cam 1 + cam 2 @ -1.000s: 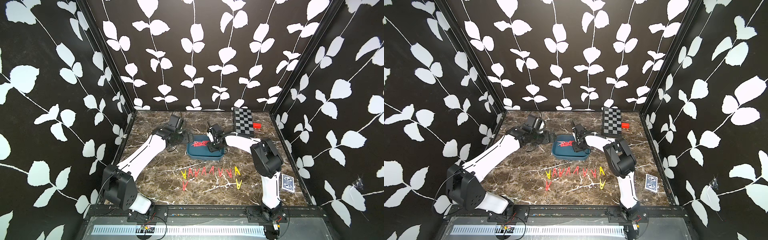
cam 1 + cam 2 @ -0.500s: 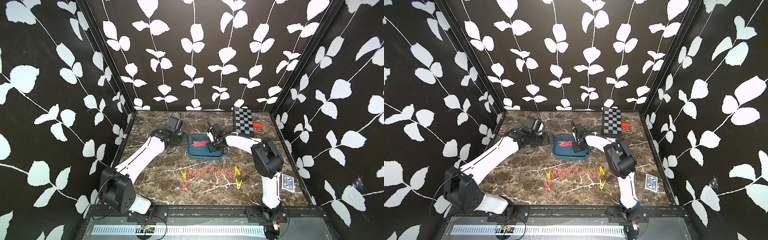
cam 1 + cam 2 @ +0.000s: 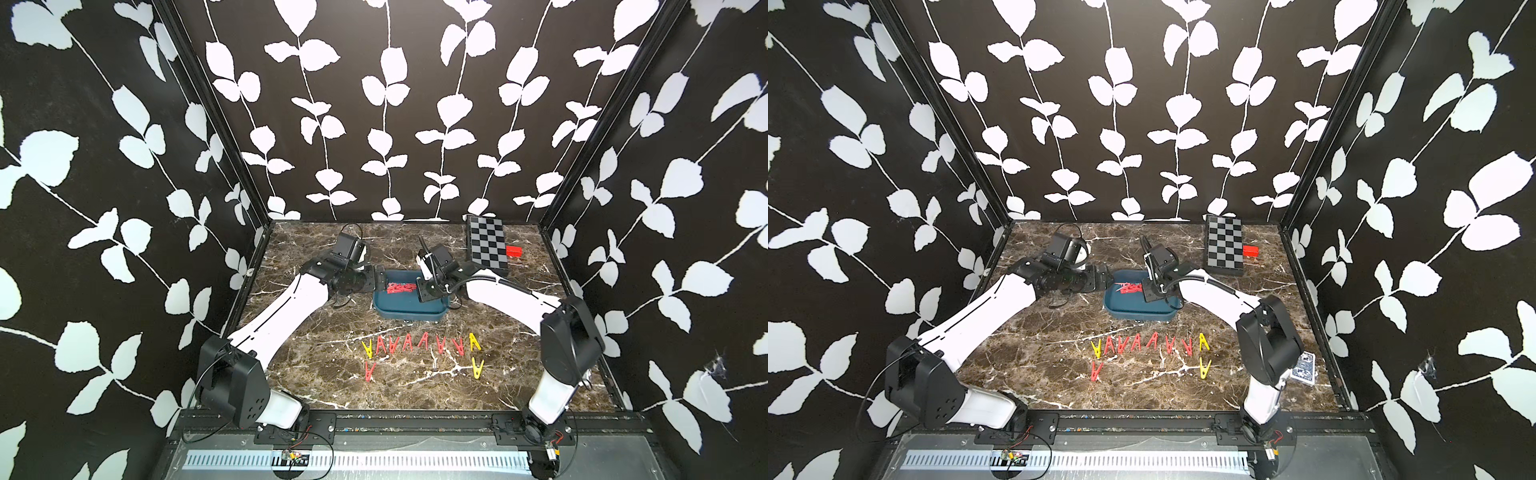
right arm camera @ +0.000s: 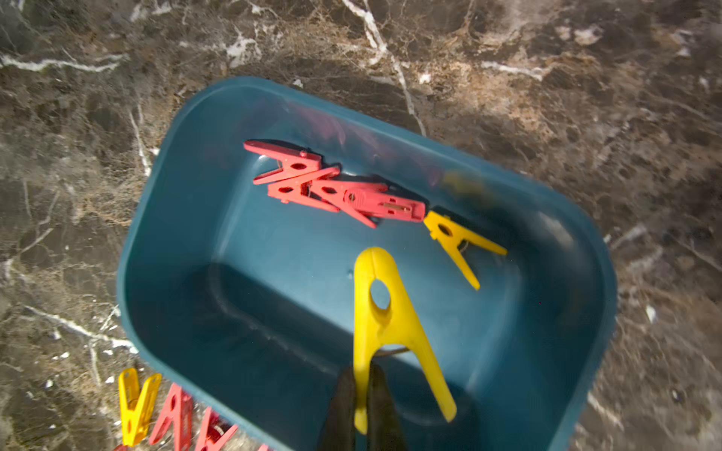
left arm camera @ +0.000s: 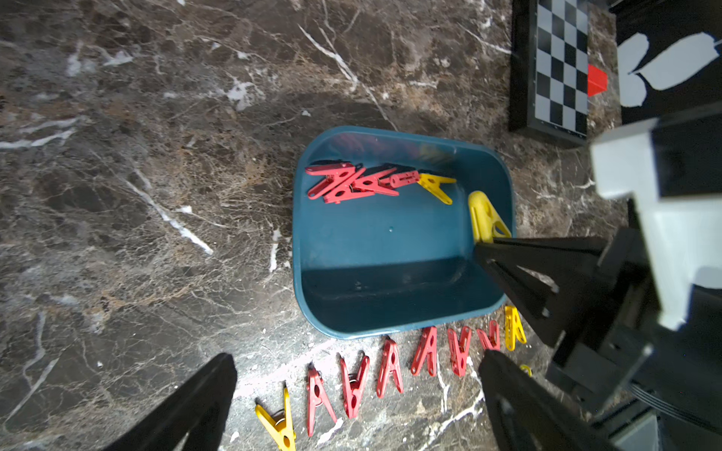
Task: Take the clothespins out of the storage box
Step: Pick up the clothespin from the storage box, then place the clothespin at the center of the board.
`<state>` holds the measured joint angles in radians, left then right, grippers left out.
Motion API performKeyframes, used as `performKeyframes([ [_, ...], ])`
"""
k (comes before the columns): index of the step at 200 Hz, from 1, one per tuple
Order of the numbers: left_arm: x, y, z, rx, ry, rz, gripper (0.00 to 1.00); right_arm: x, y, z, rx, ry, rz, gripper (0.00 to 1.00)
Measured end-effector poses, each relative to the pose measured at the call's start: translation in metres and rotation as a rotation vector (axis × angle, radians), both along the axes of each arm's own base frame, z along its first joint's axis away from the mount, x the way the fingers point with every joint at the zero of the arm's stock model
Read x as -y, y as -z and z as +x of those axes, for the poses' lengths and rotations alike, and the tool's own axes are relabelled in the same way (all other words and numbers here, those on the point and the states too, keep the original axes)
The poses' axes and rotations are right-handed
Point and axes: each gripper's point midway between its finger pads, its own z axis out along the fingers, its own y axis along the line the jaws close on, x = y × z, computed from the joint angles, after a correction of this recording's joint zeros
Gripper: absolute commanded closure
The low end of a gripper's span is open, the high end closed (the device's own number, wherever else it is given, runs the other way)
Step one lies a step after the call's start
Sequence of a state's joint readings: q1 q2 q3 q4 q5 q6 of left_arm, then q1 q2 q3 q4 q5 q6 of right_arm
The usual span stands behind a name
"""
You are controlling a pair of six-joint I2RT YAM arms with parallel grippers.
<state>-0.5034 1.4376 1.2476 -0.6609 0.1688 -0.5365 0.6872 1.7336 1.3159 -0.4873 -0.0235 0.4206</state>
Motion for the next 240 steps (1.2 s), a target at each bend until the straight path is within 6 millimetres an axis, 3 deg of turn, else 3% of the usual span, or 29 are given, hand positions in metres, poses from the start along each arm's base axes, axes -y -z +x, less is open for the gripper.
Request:
performKeyframes([
  [87,0.019,-0.004,-0.016,-0.025,0.146,-0.069,0.01,0.024,-0.011,-0.079,0.041,0.151,0.005,0.95],
  [155,0.014,-0.002,-0.049,-0.054,0.205,-0.107,0.01,0.041,0.02,-0.136,0.036,0.26,-0.033,0.95],
  [200,0.01,0.005,-0.064,-0.076,0.22,-0.114,0.01,0.049,0.044,-0.16,0.025,0.324,-0.051,0.95],
  [240,0.009,0.007,-0.071,-0.082,0.229,-0.116,0.01,0.062,0.053,-0.171,0.031,0.376,-0.045,0.95],
])
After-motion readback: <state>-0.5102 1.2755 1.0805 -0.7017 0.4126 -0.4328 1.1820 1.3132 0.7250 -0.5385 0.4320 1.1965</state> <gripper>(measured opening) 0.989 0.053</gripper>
